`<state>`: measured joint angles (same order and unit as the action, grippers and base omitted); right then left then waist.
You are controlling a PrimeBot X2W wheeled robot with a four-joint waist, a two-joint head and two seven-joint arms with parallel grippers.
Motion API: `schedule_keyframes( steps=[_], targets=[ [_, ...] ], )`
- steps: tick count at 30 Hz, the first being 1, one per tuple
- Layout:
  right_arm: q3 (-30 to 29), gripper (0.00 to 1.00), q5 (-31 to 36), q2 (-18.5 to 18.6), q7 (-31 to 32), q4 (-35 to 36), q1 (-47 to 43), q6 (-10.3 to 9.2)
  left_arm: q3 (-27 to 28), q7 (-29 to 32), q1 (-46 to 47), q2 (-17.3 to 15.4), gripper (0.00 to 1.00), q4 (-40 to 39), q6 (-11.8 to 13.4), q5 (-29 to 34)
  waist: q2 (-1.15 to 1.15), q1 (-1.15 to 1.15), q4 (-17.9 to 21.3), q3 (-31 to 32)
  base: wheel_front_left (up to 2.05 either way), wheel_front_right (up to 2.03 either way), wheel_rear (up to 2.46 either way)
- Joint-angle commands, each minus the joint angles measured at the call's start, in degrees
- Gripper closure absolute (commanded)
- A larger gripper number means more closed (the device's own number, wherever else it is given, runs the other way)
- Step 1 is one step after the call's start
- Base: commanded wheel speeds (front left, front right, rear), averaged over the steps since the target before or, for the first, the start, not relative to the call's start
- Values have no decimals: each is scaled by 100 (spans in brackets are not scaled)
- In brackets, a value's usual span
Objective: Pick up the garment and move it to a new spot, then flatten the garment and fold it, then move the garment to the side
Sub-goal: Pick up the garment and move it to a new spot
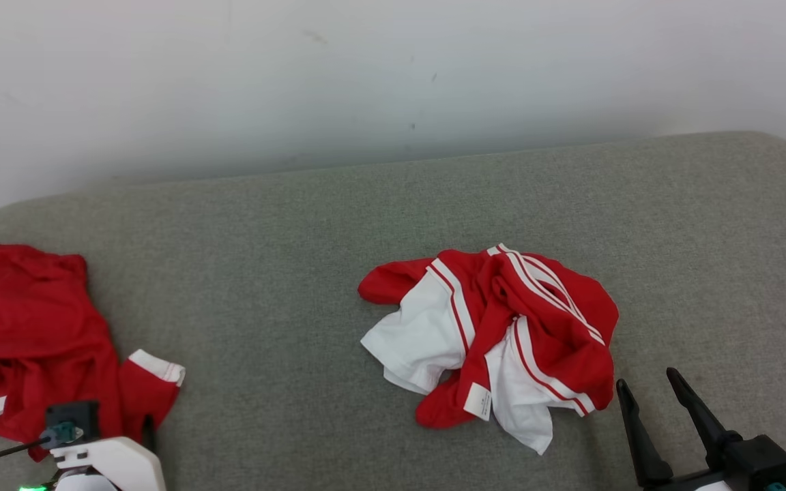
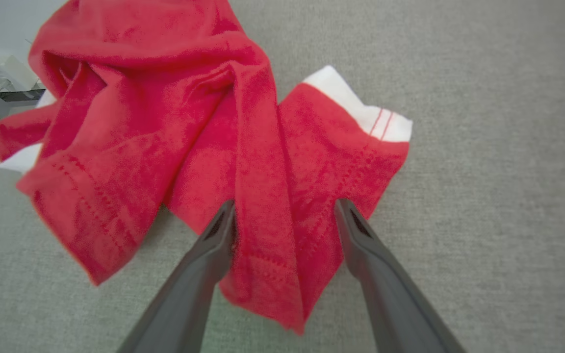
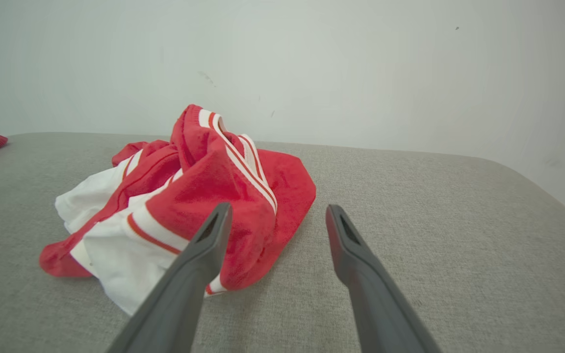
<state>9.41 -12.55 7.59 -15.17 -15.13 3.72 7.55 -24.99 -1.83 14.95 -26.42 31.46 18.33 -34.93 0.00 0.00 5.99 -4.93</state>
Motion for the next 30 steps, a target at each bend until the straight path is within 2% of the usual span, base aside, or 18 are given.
schedule_keyframes(
  steps=[1,6,7,8,12,17,25,30],
  targets=[
    [-6,0,5,31,3,4,95,-12,-66,122,66,-29,0,131,-4,-3,0,0,6,-59,0,0,0],
    [3,0,0,46,3,-8,136,-12,-113,325,132,-53,0,535,17,-15,0,0,14,-141,0,0,0],
    [-2,0,-2,49,3,-5,140,-12,-96,293,131,-60,58,586,-11,-56,0,0,11,-152,0,0,0],
    [-12,0,-4,53,3,1,143,-12,-109,312,117,-75,100,649,-57,-70,0,0,5,-164,0,0,0],
    [-43,0,-4,74,3,-22,143,-12,-82,303,122,-118,100,771,-224,-156,0,0,-58,-180,0,0,0],
    [-63,0,2,85,3,-61,61,-12,160,71,92,-301,100,610,-208,-308,0,0,-220,-82,0,0,0],
    [-56,0,15,82,3,-59,-37,-12,624,36,-77,-1011,100,214,45,-427,0,0,-503,66,0,0,0],
    [-37,0,15,115,3,-74,-56,-12,771,59,-160,-1308,100,192,61,-474,0,0,-583,81,0,0,0]
  ],
)
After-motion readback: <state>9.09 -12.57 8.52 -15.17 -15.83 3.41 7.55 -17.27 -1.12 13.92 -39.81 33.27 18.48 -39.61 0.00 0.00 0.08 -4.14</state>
